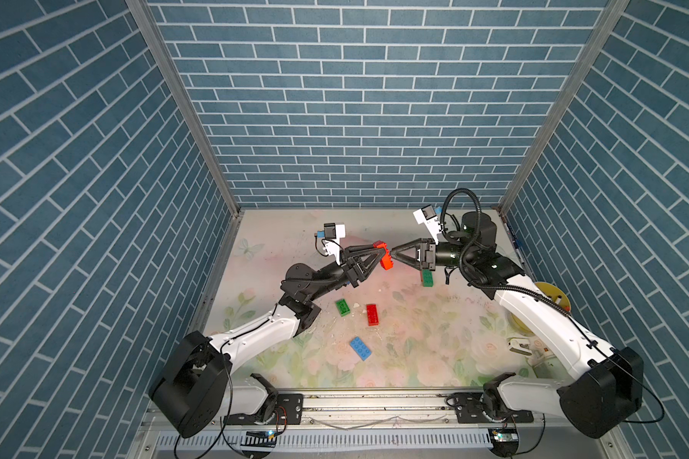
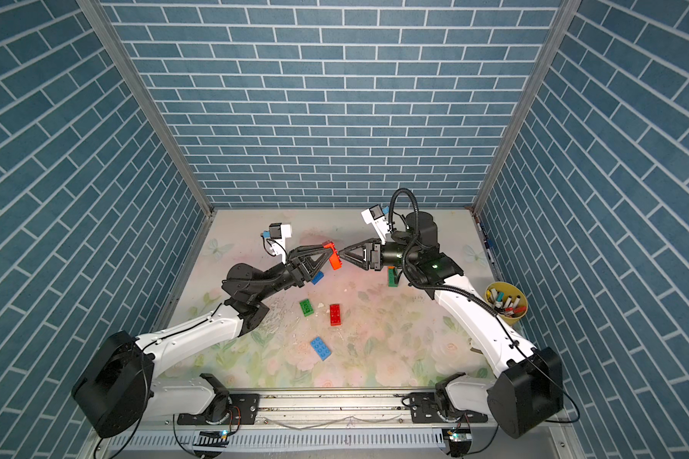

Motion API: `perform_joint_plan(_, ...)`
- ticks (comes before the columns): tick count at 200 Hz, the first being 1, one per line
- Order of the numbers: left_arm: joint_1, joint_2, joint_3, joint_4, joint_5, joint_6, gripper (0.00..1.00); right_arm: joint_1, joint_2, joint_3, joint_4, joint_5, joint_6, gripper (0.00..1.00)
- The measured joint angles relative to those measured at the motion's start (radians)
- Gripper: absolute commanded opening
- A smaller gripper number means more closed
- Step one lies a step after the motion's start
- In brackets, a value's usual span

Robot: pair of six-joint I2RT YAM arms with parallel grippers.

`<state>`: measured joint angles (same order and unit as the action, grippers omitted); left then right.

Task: Assemble a rectangle with lego
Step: Pick up the lego brick from the center of the board.

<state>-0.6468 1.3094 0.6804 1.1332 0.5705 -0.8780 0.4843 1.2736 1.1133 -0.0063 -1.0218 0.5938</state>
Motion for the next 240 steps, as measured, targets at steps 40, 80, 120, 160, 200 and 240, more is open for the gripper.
perform_joint_plan(40, -0.008, -0.013, 0.008, -0.032, 0.007, 0.016, 0.13, -0.003, -0.023, 0.000, -0.032, 0.002, -0.006, 0.51)
perform_joint_plan(80, -0.013, -0.013, 0.027, -0.040, 0.021, 0.022, 0.13, -0.006, -0.045, 0.000, -0.037, 0.003, -0.007, 0.51)
perform_joint_plan(120, -0.015, -0.013, 0.037, -0.041, 0.031, 0.022, 0.13, -0.006, -0.061, 0.000, -0.043, 0.006, -0.008, 0.51)
perform_joint_plan(160, -0.017, -0.013, 0.040, -0.051, 0.038, 0.023, 0.12, -0.007, -0.070, 0.000, -0.070, 0.019, -0.022, 0.54)
perform_joint_plan(200, -0.019, -0.025, 0.039, -0.085, 0.034, 0.035, 0.12, -0.008, -0.105, 0.002, -0.150, 0.080, -0.069, 0.60)
perform_joint_plan(240, -0.019, -0.065, 0.037, -0.129, 0.014, 0.056, 0.12, -0.012, -0.136, 0.002, -0.175, 0.099, -0.079, 0.62)
